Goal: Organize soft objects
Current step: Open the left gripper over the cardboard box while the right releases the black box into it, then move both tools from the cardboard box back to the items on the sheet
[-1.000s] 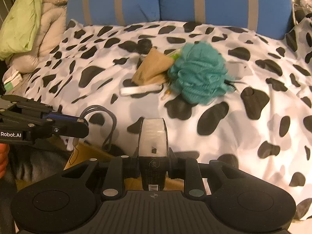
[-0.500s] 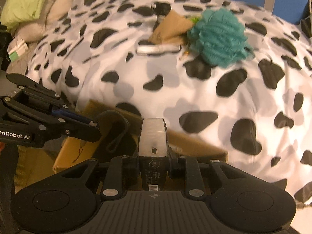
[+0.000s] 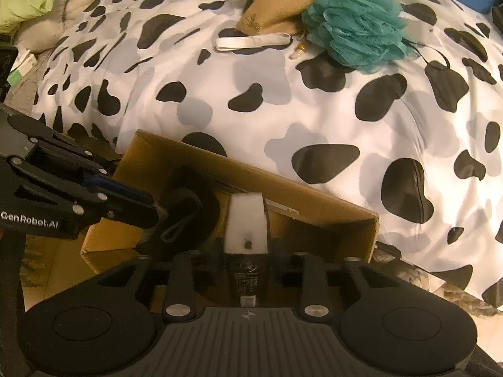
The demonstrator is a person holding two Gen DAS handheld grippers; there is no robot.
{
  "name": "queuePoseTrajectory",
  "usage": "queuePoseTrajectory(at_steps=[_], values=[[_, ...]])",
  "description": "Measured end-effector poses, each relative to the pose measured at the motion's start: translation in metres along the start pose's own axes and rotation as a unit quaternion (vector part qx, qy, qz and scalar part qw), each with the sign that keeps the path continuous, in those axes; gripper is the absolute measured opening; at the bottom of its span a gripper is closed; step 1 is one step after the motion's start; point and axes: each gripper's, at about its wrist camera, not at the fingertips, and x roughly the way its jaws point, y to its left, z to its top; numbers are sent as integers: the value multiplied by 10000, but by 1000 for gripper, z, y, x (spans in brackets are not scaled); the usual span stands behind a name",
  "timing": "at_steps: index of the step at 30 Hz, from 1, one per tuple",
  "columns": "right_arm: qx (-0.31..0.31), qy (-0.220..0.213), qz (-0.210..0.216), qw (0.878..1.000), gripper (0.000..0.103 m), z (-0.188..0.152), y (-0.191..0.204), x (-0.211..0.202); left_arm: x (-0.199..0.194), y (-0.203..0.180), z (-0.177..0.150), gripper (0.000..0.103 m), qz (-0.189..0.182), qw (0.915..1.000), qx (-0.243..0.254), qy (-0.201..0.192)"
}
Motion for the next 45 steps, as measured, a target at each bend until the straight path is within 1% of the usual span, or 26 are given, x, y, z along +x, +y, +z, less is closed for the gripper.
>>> queuePoseTrajectory(at_steps=[1, 2, 5, 6, 7, 9, 12, 14, 19, 22, 27, 34, 40, 41, 45], values=[[8, -6, -43, 10000, 61, 1, 0, 0, 0, 0, 0, 44, 86, 10000, 12, -16], [2, -20, -95, 10000, 75, 2, 0, 0, 0, 0, 1, 48, 177, 9998, 22, -46], [-55, -65, -179, 9998, 87, 3, 1, -1, -3, 1, 1, 50, 263, 9996, -21, -107], [-71, -56, -198, 9998, 89, 3, 1, 0, -3, 2, 1, 53, 277, 9995, -51, -115], [-92, -42, -236, 9997, 93, 3, 2, 0, -3, 3, 2, 58, 316, 9994, -75, -123], [-127, -12, -310, 9994, 94, 3, 3, 1, -3, 4, 2, 59, 401, 9990, -85, -156], [-131, 1, -363, 9993, 94, 3, 2, 2, -4, 4, 3, 59, 416, 9989, -96, -207], [-121, -3, -390, 9992, 97, 3, 2, 3, -5, 3, 3, 59, 472, 9985, -70, -258], [-123, -46, -423, 9990, 99, 4, 1, 1, -7, 2, 4, 59, 547, 9978, -41, -371], [-109, -56, -470, 9988, 99, 4, 1, 1, -7, 1, 4, 59, 651, 9970, -26, -417], [-89, -100, -551, 9984, 100, 5, 0, 0, -8, 2, 4, 59, 708, 9964, -4, -467], [-105, -213, -760, 9968, 101, 7, -1, -3, -11, 1, 4, 59, 895, 9941, -4, -605], [-171, -424, -1041, 9935, 101, 10, 1, -8, -16, 0, 4, 59, 1088, 9907, 31, -818], [-159, -472, -1100, 9927, 103, 10, 0, -9, -16, 0, 5, 59, 1111, 9902, 21, -850], [-103, -662, -1403, 9878, 103, 12, -3, -13, -19, 0, 5, 59, 1319, 9861, 52, -1006]])
